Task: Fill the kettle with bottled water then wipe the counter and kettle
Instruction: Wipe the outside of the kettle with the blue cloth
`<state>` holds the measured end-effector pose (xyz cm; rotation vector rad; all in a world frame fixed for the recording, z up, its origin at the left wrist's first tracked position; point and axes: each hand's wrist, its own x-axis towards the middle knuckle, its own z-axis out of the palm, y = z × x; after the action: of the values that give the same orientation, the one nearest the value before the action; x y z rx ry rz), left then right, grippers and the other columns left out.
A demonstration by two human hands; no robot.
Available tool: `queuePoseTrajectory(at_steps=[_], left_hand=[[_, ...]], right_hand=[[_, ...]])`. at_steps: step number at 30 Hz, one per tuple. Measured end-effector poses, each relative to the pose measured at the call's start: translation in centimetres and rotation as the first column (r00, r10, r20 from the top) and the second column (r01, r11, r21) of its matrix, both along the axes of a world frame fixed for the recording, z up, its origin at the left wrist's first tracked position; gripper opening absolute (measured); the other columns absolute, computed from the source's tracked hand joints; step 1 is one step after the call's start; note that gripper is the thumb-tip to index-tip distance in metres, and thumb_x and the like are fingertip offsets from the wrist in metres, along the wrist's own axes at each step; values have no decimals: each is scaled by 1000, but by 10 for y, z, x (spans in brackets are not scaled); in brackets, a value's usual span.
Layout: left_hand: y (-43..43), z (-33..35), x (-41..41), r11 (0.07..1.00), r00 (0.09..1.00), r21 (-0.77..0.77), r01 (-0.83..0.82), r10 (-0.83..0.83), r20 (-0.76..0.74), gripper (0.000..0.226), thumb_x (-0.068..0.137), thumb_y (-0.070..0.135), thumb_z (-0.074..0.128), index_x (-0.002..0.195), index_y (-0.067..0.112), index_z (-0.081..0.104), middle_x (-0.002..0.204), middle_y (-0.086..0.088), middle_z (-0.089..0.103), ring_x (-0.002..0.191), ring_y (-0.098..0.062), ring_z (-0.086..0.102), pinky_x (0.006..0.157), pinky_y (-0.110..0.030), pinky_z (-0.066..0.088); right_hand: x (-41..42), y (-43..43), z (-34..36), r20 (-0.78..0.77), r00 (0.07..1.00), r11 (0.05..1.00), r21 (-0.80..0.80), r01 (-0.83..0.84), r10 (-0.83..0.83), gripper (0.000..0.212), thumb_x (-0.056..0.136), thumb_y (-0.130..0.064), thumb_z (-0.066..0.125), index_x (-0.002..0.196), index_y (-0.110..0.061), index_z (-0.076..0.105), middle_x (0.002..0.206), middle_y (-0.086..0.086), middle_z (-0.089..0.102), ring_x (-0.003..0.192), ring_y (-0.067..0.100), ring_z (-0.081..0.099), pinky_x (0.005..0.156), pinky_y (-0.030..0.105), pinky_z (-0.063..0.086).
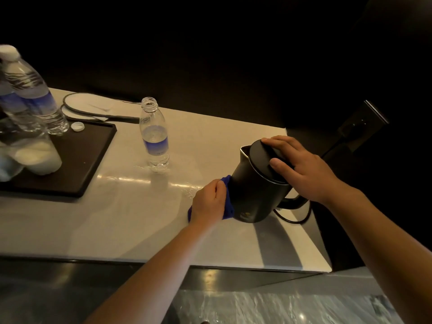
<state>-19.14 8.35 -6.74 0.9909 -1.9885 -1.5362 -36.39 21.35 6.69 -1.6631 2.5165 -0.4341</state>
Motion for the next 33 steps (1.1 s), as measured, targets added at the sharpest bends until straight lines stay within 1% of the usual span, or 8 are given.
queuePoseTrajectory(at_steps=[4,7,10,13,15,17,25,33], left_hand=[[-23,25,47,984,998,164,68,-66,-22,38,97,22,41,61,15,52,55,5,52,51,-8,47,60,-31,38],[-41,37,85,995,999,97,-31,35,-34,39,99,24,41,63,14,52,51,8,54,51,-9,51,56,-21,41],[-63,28,123,961,987,-271,-49,89,136,39,100,42,34,80,22,60,65,3,66,61,-12,65,63,-32,55],[-79,-3,153,729,896,-668,149,187,404,51,100,49,18,112,25,61,101,4,71,93,-12,66,88,-40,52],[-78,-26,164,695,787,-647,314,191,587,56,100,51,15,143,27,42,148,-1,52,139,-22,44,113,-48,35],[-76,-40,166,708,709,-575,411,148,689,59,98,55,14,154,34,18,166,0,19,154,-25,12,121,-53,15],[-94,-37,134,752,677,-528,394,152,721,68,90,66,9,152,44,-10,168,1,-9,154,-27,-11,120,-58,-5],[-97,-19,116,830,625,-459,317,181,759,68,91,65,10,152,42,-12,167,0,-12,153,-28,-14,119,-58,-6]], right_hand=[[-4,0,-4,-1,1000,1000,-7,-19,19,51,99,-61,32,149,-54,26,154,-18,29,112,8,47,81,30,51],[-3,2,-5,-3,1000,1000,-24,-20,20,52,98,-63,32,149,-54,26,154,-18,29,110,6,45,81,31,52],[-1,3,-3,-7,1000,999,-27,-18,17,54,96,-65,30,149,-54,26,155,-17,29,111,6,45,84,35,52],[-1,3,-3,-16,1000,999,-29,-21,21,55,95,-65,29,149,-54,26,156,-15,30,113,8,45,85,35,50],[-1,3,-3,-18,1000,1000,-23,-20,20,54,96,-66,28,149,-55,24,156,-15,29,115,12,49,85,36,52],[-1,3,-3,-25,999,1000,-18,-23,23,52,97,-66,29,149,-57,23,157,-15,29,118,16,52,84,35,53],[9,5,6,-18,1000,999,27,-23,24,48,89,-77,17,134,-78,2,161,-19,19,125,18,53,90,36,54],[21,8,15,-31,999,999,33,16,-15,50,94,-71,24,140,-71,4,162,-24,13,138,12,40,103,33,43]])
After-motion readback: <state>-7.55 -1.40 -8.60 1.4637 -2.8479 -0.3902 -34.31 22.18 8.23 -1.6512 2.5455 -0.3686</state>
